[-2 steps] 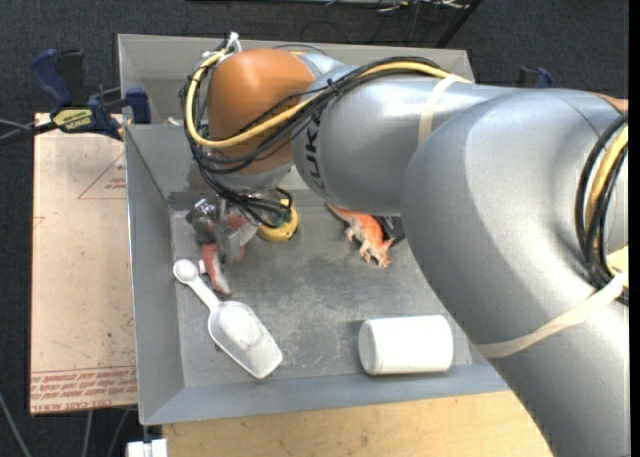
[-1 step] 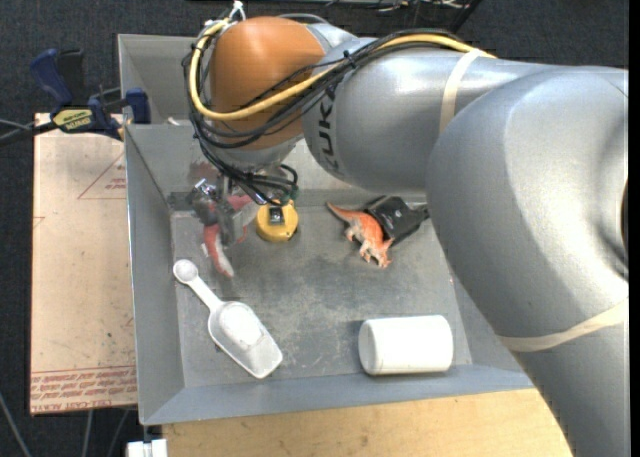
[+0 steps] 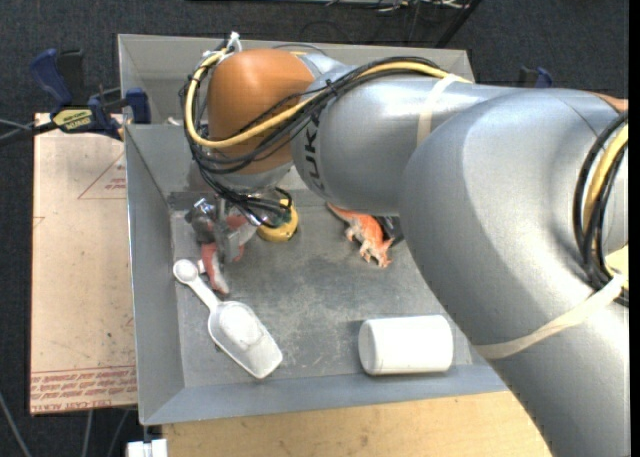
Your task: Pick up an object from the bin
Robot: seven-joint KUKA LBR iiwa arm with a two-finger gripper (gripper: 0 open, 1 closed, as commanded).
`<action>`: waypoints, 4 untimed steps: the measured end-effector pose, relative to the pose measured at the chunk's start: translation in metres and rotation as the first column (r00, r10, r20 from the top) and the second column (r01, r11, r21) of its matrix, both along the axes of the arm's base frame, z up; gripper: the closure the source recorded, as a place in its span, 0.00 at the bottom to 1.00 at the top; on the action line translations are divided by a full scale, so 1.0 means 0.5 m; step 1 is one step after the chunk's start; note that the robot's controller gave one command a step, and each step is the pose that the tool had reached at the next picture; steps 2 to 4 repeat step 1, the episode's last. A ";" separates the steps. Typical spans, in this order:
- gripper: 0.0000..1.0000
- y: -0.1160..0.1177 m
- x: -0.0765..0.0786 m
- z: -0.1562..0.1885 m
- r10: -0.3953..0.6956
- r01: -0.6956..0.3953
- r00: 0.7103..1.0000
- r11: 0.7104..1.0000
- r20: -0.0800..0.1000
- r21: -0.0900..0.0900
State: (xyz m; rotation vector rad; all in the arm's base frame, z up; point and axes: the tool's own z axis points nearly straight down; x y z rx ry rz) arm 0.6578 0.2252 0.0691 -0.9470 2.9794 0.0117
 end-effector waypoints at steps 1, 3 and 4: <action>1.00 0.011 0.010 0.128 0.045 -0.046 0.999 0.999 0.021 0.007; 1.00 0.011 0.010 0.128 0.045 -0.046 0.999 0.999 0.021 0.007; 1.00 0.011 0.010 0.128 0.045 -0.046 0.999 0.999 0.021 0.007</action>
Offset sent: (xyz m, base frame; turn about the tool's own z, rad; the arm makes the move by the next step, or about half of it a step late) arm 0.0000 0.0000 0.0196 0.0000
